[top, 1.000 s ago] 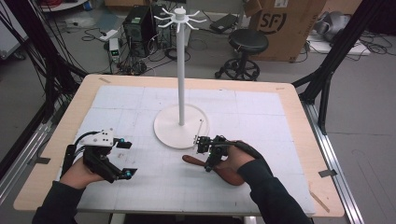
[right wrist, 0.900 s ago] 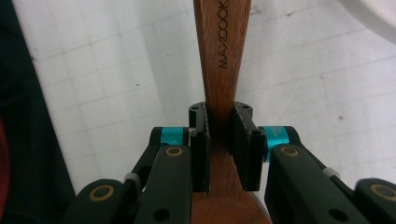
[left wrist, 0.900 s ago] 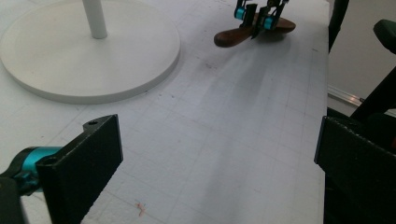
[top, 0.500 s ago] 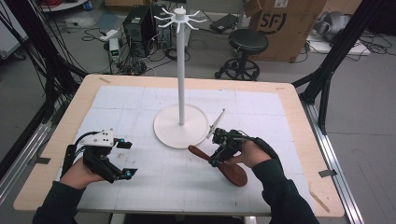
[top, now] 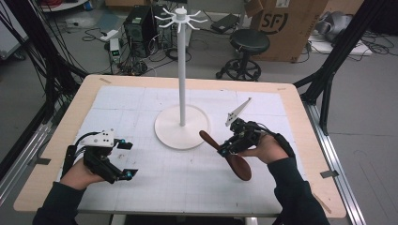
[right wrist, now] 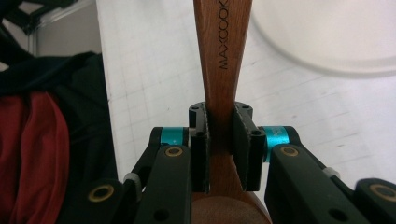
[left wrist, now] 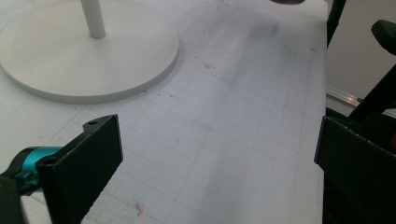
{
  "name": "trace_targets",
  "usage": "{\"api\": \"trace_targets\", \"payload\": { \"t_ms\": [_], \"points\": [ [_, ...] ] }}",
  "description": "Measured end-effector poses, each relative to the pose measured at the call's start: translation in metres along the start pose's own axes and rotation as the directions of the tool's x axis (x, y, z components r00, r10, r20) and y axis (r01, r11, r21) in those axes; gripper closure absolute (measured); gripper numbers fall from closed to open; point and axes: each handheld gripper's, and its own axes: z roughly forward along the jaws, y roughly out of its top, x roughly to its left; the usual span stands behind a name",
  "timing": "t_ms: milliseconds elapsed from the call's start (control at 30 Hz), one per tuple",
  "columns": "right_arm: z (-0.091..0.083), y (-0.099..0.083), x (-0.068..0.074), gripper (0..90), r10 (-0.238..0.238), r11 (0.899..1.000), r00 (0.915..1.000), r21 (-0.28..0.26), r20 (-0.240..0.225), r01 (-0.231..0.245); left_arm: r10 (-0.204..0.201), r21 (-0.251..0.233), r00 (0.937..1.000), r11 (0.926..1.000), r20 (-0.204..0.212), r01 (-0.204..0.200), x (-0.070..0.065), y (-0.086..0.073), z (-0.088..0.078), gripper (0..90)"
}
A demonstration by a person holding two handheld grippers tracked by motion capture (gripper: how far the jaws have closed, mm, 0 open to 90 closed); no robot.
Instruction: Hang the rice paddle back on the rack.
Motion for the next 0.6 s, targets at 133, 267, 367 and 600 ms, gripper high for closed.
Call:
{"api": "trace_targets", "payload": {
  "t_ms": [133,267,367,600],
  "points": [
    [-0.015,0.003,-0.001,78.5,0.003,0.999,0.9999,-0.043,0.012,-0.003,0.001,0.000,1.0000,1.0000,-0.001,-0.001,0.000,0.000,0.000,1.7],
    [-0.028,0.006,-0.002,78.5,0.009,0.998,0.9997,-0.065,0.022,-0.008,0.004,0.003,1.0000,1.0000,0.006,-0.004,0.000,0.000,0.000,1.7],
    [-0.038,0.009,-0.002,78.5,0.000,0.996,0.9994,-0.091,0.035,0.003,0.003,0.001,1.0000,1.0000,0.006,-0.003,0.000,0.000,0.000,1.7],
    [-0.059,0.019,0.001,78.5,-0.022,0.988,0.9975,-0.151,0.067,0.032,0.004,-0.004,1.0000,1.0000,0.005,-0.004,0.000,0.000,-0.001,1.7]
  ]
}}
